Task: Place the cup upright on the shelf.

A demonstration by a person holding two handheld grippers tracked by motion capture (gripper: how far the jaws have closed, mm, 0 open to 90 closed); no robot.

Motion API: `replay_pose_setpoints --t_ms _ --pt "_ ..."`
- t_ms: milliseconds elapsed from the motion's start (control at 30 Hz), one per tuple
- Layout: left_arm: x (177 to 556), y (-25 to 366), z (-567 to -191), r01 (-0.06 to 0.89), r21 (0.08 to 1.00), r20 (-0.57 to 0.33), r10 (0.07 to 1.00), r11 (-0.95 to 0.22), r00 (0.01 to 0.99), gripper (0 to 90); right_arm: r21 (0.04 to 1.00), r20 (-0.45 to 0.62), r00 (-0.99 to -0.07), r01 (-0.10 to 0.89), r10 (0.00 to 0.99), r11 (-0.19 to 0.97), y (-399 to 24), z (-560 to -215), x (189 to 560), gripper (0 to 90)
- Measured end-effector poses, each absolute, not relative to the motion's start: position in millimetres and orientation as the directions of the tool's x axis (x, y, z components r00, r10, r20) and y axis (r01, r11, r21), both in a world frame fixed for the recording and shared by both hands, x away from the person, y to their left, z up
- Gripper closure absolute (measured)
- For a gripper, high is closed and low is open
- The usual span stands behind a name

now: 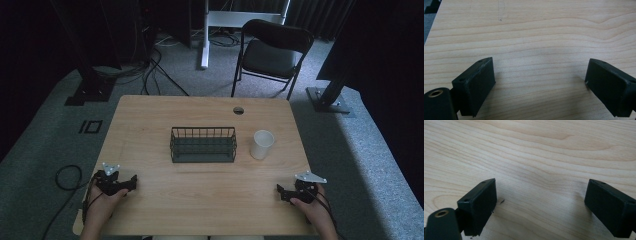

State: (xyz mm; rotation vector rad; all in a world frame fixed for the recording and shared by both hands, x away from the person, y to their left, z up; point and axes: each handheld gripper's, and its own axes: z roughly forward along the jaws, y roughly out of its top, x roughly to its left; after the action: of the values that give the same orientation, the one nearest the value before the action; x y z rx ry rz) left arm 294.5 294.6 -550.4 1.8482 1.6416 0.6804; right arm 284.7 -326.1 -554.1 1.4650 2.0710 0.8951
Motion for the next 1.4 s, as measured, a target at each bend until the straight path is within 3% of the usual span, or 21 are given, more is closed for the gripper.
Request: replay_pose_setpoints --t_ms 1400 --pt "294.5 294.4 -550.4 0.703 0.706 0.001 0.993 -0.086 0.121 9.3 0.727 0.024 -0.341 0.651 0.94 0.218 -327.2 -553.4 287.2 10.8"
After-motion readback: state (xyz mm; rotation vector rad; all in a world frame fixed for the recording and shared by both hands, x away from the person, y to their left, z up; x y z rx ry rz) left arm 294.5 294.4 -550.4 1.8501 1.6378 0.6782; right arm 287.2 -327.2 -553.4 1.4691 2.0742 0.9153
